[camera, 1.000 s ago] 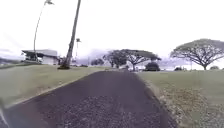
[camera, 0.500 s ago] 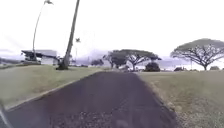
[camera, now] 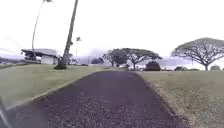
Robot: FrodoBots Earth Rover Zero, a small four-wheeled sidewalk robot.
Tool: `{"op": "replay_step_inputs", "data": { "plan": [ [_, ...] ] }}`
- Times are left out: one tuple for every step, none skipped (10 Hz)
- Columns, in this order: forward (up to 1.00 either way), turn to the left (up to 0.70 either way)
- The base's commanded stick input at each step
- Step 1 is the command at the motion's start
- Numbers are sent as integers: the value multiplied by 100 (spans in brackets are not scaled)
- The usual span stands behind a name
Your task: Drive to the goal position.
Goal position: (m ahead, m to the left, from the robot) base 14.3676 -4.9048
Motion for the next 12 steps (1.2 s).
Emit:
{"op": "replay_step_inputs", "data": {
  "plan": [
    [70,0],
    [70,0],
    [70,0],
    [70,0],
    [70,0],
    [70,0],
    [70,0],
    [70,0],
    [70,0],
    [70,0],
    [70,0],
    [70,0]
  ]
}}
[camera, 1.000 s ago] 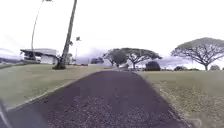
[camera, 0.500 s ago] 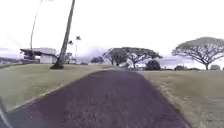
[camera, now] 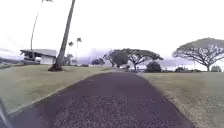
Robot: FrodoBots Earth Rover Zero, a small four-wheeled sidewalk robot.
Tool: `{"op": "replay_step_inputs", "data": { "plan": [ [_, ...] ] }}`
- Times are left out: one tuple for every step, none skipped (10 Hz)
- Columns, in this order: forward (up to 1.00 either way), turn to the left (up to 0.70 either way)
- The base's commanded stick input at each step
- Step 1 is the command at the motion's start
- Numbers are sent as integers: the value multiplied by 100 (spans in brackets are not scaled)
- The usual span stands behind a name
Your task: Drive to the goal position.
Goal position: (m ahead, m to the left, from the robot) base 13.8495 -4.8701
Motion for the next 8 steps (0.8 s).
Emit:
{"op": "replay_step_inputs", "data": {
  "plan": [
    [70,0],
    [70,0],
    [70,0],
    [70,0],
    [70,0],
    [70,0],
    [70,0],
    [70,0]
  ]
}}
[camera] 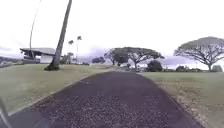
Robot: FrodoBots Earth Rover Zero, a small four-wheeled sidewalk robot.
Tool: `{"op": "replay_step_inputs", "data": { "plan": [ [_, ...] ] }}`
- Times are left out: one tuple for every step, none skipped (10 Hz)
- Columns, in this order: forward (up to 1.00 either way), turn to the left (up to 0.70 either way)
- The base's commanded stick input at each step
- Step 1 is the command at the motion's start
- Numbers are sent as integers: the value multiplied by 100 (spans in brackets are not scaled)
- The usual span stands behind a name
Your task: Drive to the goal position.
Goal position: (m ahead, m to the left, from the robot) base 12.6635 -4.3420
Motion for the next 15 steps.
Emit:
{"op": "replay_step_inputs", "data": {
  "plan": [
    [70,0],
    [70,0],
    [70,-9],
    [70,-26],
    [70,-35],
    [70,-35],
    [70,-16],
    [70,0],
    [70,0],
    [70,0],
    [70,0],
    [70,0],
    [70,0],
    [70,0],
    [70,0]
  ]
}}
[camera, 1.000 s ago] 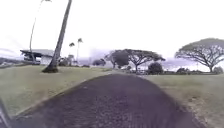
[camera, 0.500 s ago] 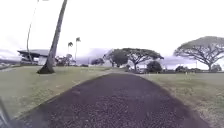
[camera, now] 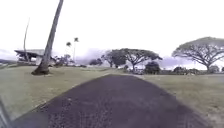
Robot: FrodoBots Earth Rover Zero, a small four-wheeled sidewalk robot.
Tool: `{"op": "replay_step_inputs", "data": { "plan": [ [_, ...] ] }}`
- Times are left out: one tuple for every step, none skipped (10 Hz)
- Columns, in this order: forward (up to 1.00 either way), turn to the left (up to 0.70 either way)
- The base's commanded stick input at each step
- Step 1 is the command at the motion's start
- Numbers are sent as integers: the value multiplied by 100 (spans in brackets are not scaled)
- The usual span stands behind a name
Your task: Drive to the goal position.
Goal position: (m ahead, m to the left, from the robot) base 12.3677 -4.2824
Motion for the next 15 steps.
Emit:
{"op": "replay_step_inputs", "data": {
  "plan": [
    [70,0],
    [70,0],
    [70,0],
    [70,0],
    [70,0],
    [70,0],
    [70,0],
    [70,0],
    [70,0],
    [70,0],
    [70,0],
    [70,0],
    [70,0],
    [70,0],
    [70,0]
  ]
}}
